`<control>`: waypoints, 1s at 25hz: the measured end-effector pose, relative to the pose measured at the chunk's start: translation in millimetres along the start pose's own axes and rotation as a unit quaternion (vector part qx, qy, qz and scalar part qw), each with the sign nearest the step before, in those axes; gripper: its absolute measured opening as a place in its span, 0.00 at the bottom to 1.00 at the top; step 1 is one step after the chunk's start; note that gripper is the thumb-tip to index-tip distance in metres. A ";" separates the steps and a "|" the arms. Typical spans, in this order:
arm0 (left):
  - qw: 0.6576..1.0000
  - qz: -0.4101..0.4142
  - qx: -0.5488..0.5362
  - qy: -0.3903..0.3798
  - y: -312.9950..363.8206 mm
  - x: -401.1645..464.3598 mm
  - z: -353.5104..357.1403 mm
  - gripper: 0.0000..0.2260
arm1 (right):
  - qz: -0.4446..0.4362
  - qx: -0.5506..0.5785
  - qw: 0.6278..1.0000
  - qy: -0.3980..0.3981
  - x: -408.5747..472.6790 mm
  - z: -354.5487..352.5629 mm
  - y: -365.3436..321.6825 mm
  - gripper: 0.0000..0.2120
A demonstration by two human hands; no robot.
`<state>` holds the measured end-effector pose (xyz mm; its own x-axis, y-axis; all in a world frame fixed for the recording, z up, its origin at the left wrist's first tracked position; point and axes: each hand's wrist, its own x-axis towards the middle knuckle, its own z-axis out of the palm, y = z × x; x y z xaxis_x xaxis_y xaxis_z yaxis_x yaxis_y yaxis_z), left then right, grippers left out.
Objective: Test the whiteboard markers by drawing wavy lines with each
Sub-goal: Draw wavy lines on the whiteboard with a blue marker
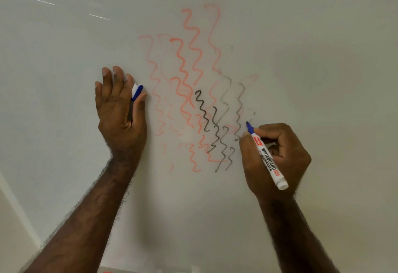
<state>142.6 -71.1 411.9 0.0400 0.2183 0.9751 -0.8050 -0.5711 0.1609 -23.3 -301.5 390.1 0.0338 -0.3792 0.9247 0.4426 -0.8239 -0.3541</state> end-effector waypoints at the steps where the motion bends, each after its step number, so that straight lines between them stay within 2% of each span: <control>1: 1.000 0.001 -0.001 -0.001 0.1 -0.1 0.1 0.17 | 0.000 -0.001 1.000 0.004 -2.4 -0.2 0.7 0.07; 3: 1.000 -0.001 -0.002 -0.004 0.7 -0.8 0.1 0.17 | -0.005 -0.006 1.000 0.011 -7.9 -0.1 1.4 0.07; 7: 1.000 -0.002 0.001 -0.001 1.0 -2.4 -0.8 0.17 | 0.023 0.008 0.999 -0.041 -25.2 3.6 1.3 0.09; 10: 1.000 0.001 0.000 -0.003 1.1 -3.2 -0.6 0.17 | 0.026 0.009 0.999 -0.038 -35.1 4.7 6.5 0.10; 13: 1.000 0.001 0.003 -0.006 -0.4 -5.3 -2.1 0.17 | 0.012 0.010 0.995 -0.094 -45.0 6.3 2.8 0.07; 16: 1.000 0.000 0.000 -0.007 -0.5 -7.9 -1.9 0.17 | 0.028 0.005 0.995 -0.091 -51.5 6.7 1.8 0.07; 20: 1.000 -0.002 0.003 -0.013 -2.5 -14.9 -3.0 0.17 | 0.036 0.008 0.987 -0.155 -62.3 6.5 1.5 0.09; 23: 1.000 -0.004 0.010 -0.023 -2.9 -21.7 -5.1 0.17 | 0.014 -0.011 0.992 -0.125 -68.1 3.8 2.5 0.08; 25: 1.000 -0.005 0.012 -0.029 -2.7 -26.1 -6.9 0.17 | 0.067 0.005 0.983 -0.173 -70.8 3.4 0.9 0.10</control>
<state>139.6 -69.8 385.0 0.0823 0.1790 0.9804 -0.7897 -0.5884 0.1738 -22.2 -274.0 324.8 0.3945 -0.3170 0.8625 0.4213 -0.7717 -0.4764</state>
